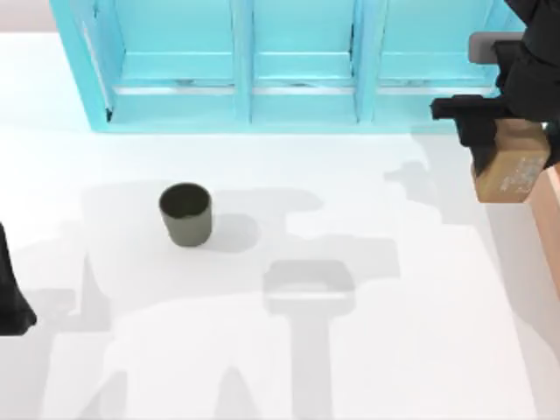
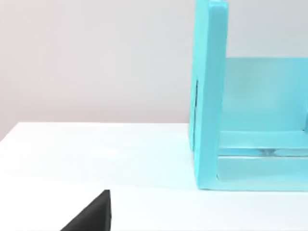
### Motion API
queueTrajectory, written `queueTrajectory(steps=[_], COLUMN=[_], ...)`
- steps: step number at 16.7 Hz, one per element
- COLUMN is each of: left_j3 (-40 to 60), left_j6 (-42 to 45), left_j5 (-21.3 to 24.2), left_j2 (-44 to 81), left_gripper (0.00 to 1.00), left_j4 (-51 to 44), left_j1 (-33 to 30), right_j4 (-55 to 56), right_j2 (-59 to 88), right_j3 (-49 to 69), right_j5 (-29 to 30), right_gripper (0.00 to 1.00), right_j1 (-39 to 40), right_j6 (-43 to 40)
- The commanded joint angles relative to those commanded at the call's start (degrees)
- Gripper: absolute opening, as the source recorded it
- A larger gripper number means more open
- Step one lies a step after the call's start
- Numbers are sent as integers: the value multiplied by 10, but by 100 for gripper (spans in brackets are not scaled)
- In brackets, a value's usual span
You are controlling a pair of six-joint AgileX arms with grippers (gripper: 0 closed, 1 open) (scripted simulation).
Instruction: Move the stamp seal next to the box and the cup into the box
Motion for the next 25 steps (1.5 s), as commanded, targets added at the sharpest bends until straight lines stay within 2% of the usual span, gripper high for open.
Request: queueTrajectory(steps=[9,14,25], left_j3=[0,0,0], left_j6=[0,0,0], left_j5=[0,0,0], left_j2=[0,0,0], left_gripper=[100,100,100], left_j4=[0,0,0], left_j1=[0,0,0], right_j4=[133,140,140], right_j2=[12,12,12], right_j3=[-122,-128,-128], right_j5=[0,0,0], right_gripper=[0,0,83], right_j1=[-1,-1,-1], right_j6=[1,1,1])
